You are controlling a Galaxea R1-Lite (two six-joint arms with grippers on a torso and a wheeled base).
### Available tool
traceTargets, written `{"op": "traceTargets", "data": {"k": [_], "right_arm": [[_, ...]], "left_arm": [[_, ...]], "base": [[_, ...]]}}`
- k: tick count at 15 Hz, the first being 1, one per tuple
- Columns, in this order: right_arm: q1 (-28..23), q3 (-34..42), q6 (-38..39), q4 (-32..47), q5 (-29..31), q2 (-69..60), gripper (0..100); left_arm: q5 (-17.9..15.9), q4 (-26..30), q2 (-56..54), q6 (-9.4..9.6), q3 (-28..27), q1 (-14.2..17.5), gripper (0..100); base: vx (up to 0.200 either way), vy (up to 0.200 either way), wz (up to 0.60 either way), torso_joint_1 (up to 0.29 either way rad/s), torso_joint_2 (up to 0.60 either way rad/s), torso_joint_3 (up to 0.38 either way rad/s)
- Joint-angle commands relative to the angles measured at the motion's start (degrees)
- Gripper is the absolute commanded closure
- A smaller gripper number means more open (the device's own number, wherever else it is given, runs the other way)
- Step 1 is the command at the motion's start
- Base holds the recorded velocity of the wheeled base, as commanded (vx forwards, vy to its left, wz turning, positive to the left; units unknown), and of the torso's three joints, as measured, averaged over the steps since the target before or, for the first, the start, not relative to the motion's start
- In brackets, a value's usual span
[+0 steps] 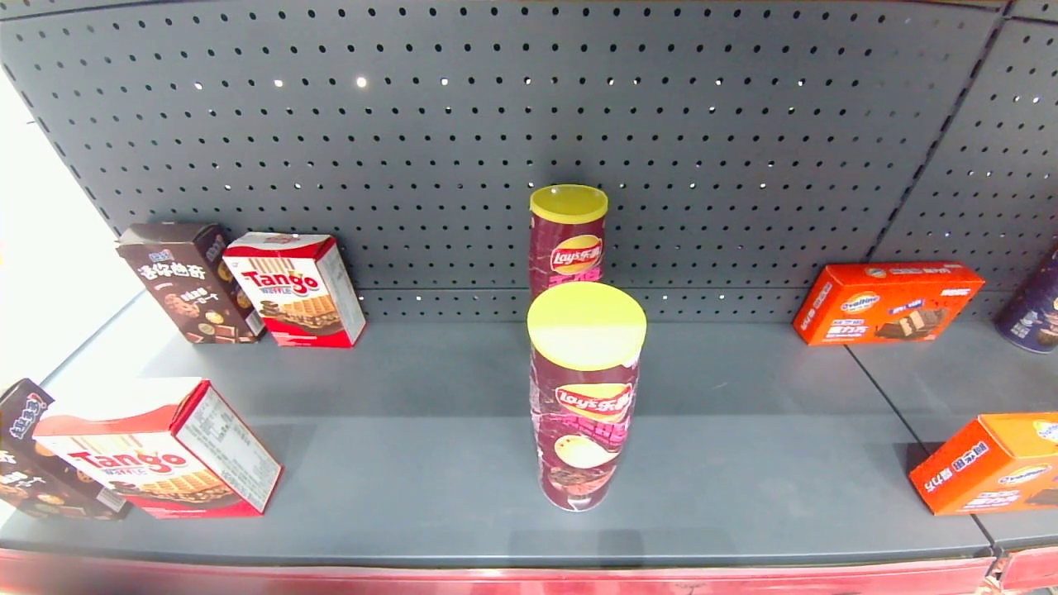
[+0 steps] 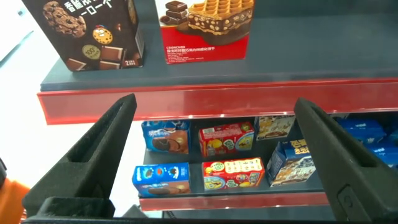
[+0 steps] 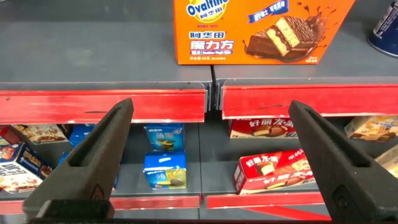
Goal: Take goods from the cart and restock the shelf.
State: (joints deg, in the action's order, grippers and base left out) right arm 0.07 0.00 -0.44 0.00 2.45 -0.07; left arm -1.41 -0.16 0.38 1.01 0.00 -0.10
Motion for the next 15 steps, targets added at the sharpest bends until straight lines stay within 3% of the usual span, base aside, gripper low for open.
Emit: {"op": "traceTargets", "data": {"k": [1, 15], "right_arm": [[0.0, 0.0, 0.0, 0.0, 0.0, 0.1, 0], [0.0, 0.0, 0.1, 0.0, -0.1, 0.1, 0]], "left_arm": [[0.0, 0.0, 0.0, -0.05, 0.0, 0.0, 0], [-0.2, 0.0, 0.0, 0.04, 0.0, 0.0, 0]], "base": [[0.000, 0.000, 0.00, 0.000, 0.00, 0.000], [0.000, 0.000, 0.00, 0.000, 0.00, 0.000]]}}
